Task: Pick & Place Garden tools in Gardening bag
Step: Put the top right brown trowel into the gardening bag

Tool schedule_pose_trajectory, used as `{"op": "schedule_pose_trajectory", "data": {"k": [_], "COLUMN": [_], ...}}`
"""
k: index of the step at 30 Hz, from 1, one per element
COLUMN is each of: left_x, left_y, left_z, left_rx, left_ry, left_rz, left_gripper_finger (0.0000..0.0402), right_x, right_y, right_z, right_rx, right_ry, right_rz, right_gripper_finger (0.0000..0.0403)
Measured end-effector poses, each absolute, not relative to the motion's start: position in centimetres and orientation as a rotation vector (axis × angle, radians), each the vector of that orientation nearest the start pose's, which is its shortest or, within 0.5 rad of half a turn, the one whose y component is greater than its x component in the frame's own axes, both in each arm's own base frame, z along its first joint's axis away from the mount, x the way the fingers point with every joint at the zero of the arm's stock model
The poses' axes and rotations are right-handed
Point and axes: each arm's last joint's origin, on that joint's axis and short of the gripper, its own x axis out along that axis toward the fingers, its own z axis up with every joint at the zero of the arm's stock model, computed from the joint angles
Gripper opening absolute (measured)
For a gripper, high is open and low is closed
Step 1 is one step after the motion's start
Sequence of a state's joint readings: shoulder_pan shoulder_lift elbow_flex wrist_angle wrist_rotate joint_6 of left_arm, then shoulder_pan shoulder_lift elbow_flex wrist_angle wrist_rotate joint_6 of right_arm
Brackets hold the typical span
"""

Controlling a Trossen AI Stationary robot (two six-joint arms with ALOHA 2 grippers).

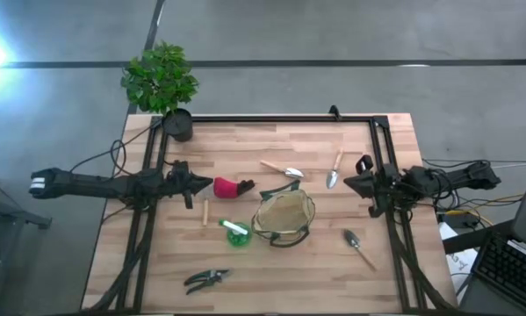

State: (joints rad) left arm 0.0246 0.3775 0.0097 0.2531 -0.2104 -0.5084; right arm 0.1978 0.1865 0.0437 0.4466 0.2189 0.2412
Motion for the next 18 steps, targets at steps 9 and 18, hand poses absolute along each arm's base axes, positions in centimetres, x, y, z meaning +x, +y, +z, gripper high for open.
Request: {"op": "schedule_pose_trajectory", "data": {"k": [9,18], "left_x": [12.0,11.9], "left_y": [1.1,1.2], "left_z": [15.8,15.8], "left_rx": [-0.481,-0.437], "left_ry": [0.038,0.028], "left_rz": [0.317,0.356], "left_gripper_finger": [0.0015,0.0014], "right_x": [11.2,13.2], "right_y": [1.0,0.9], "right_z": [20.1,25.0], "right_rx": [0.329,0.164], "right_ry": [-0.142,0.158], "right_rz": [-0.216,-0.317], "right_gripper_finger": [0.0009,0.0009]}}
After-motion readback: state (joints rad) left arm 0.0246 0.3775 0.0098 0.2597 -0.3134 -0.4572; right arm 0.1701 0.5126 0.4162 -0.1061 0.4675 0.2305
